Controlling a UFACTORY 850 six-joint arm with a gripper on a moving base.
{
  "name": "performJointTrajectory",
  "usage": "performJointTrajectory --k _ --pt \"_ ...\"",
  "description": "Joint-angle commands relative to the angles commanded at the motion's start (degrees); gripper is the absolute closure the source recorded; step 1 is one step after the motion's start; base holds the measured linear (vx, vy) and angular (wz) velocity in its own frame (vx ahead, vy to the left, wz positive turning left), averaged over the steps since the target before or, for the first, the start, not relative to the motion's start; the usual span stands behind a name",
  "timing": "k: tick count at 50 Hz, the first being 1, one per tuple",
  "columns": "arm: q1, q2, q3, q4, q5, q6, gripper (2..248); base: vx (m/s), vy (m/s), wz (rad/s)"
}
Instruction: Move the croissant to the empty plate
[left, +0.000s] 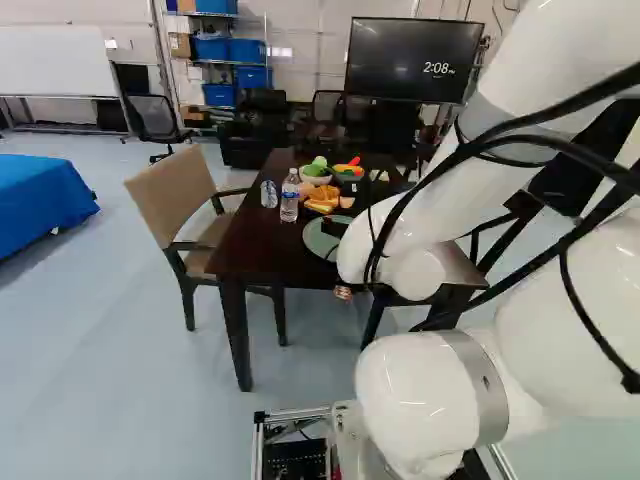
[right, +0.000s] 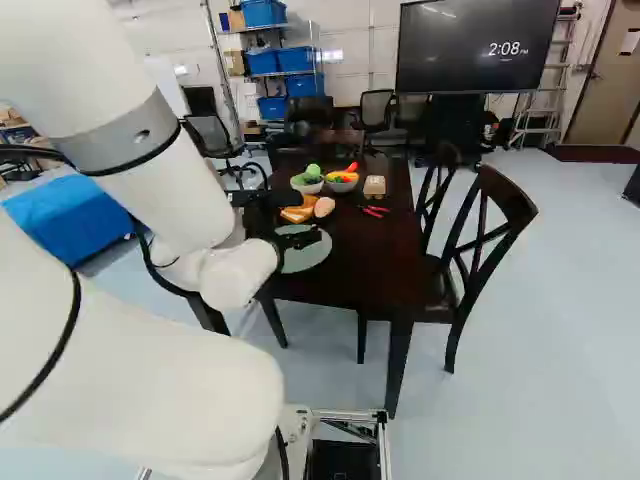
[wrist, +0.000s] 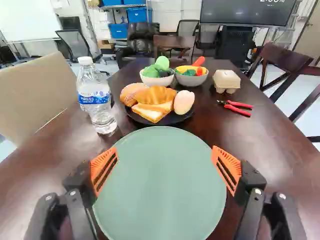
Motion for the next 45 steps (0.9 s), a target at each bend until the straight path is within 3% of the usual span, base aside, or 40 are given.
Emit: performJointTrajectory --k 45 --pt "-1.0 -7.9 -13.5 0.0 -0.6 0.0 3 0.000 0.000 0.000"
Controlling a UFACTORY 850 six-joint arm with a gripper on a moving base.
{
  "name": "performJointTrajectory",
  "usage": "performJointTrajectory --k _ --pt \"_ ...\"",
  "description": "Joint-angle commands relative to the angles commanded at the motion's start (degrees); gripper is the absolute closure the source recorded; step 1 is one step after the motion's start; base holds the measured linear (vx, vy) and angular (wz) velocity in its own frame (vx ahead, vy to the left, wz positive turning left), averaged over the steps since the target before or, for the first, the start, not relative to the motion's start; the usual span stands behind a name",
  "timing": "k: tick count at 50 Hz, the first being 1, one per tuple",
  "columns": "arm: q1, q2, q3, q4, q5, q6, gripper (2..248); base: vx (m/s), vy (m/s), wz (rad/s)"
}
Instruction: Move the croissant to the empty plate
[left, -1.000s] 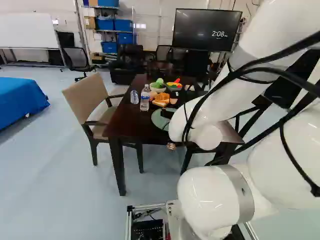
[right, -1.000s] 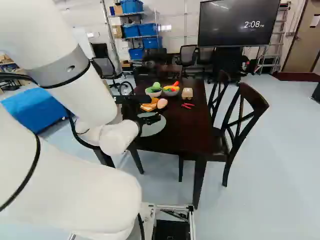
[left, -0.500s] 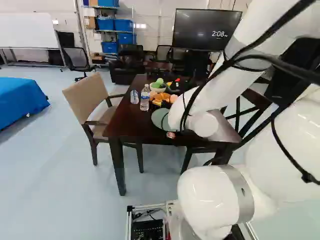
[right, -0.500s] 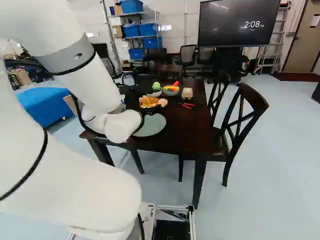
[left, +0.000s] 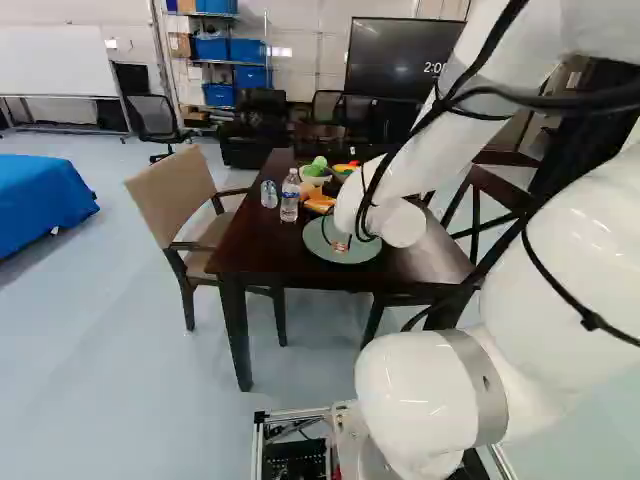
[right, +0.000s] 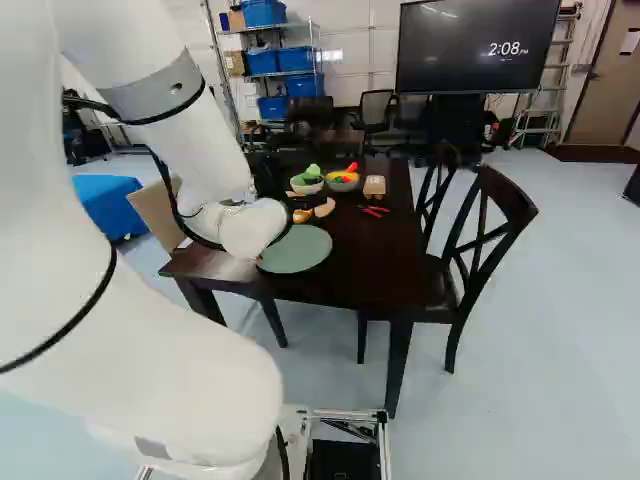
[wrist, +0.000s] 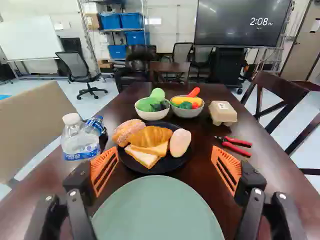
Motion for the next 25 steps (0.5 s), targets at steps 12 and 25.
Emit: performJointTrajectory --k 12,25 --pt "0.1 -2.2 -3.8 0.0 -2.9 0.0 3 0.000 0.000 0.000" --pt "0.1 -4.6 -7.8 0.0 -8.2 0.0 3 0.000 0.000 0.000"
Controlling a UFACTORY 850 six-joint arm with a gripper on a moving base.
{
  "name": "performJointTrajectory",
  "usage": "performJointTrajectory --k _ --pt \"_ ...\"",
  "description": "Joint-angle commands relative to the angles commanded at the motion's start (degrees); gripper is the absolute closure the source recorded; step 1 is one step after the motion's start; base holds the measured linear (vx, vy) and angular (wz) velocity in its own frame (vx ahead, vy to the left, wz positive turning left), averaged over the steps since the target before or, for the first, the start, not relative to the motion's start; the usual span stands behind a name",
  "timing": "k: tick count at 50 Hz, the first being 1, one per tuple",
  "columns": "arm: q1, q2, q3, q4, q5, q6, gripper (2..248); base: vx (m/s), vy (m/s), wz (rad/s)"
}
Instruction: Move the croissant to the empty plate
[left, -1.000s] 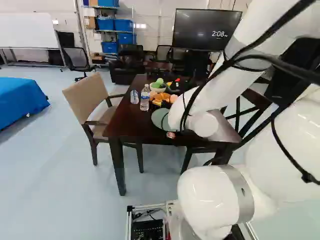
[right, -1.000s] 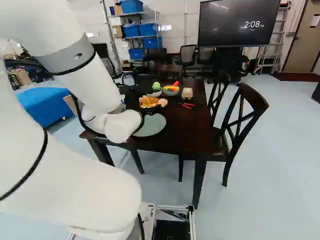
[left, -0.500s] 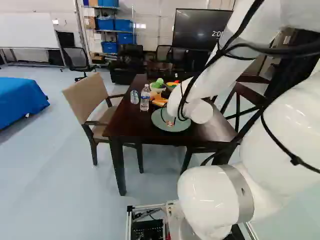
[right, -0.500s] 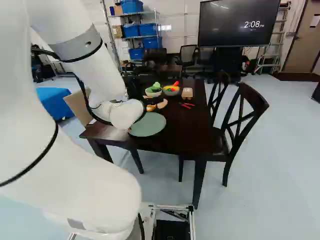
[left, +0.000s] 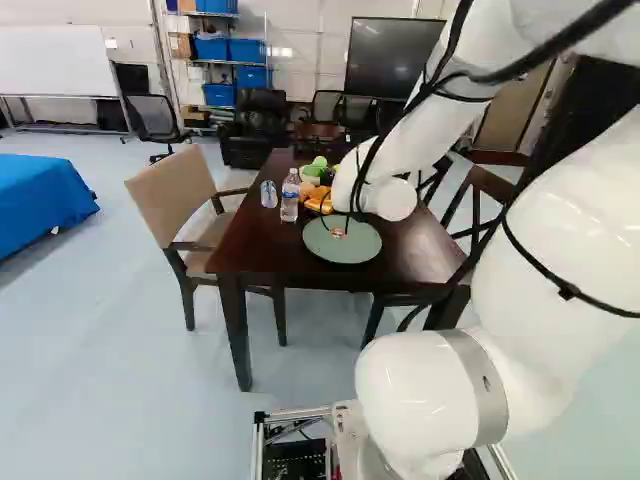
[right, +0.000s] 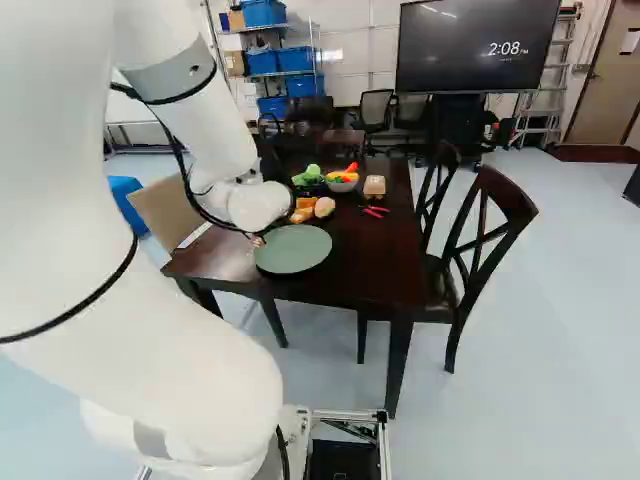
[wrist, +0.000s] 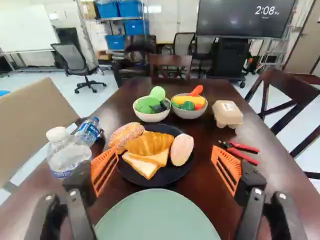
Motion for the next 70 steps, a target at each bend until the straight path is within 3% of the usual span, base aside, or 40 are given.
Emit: performJointTrajectory --k 38,70 --pt "0.1 -6.3 -11.7 0.0 -15.5 0.0 3 0.000 0.000 0.000" --pt "0.3 -11.3 -21.4 0.0 -24.8 0.0 3 0.000 0.000 0.000"
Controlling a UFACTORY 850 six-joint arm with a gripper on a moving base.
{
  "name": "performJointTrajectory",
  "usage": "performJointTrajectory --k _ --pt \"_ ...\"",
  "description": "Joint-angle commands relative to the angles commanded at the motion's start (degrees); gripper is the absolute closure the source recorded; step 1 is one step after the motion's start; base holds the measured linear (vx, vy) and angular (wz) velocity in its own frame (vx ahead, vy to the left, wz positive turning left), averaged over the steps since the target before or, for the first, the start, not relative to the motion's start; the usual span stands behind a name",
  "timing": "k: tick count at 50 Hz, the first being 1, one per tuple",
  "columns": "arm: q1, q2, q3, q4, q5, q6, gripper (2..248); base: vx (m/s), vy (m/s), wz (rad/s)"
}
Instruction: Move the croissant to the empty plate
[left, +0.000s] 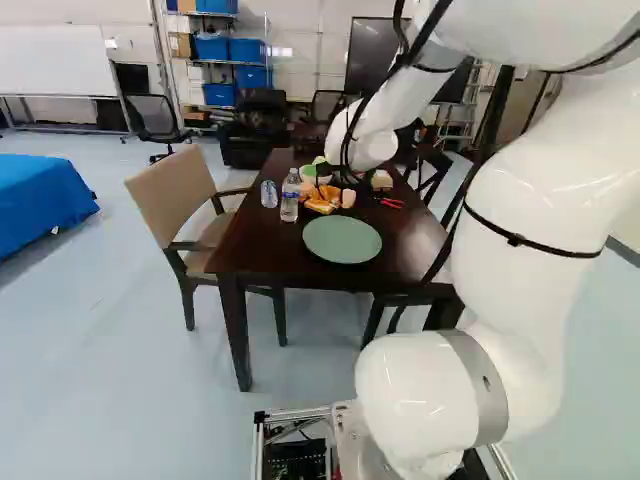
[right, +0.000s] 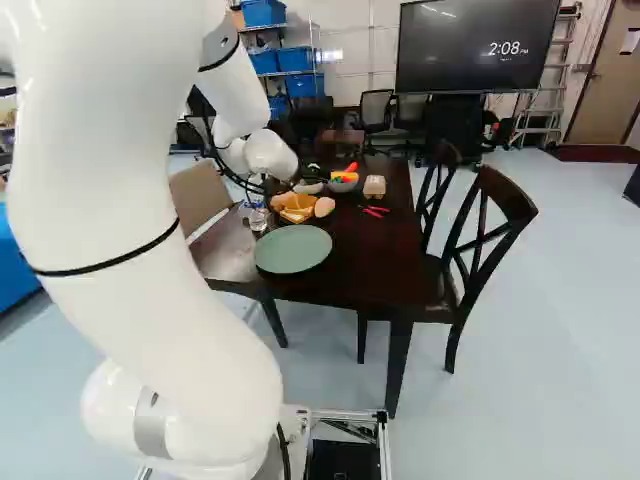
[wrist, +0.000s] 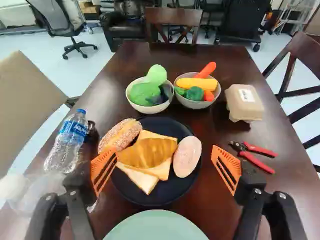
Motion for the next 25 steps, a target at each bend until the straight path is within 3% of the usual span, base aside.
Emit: performJointTrajectory --k 25 --pt "1.4 -3.9 -7.7 0.0 -8.2 0.0 3 0.000 0.000 0.000"
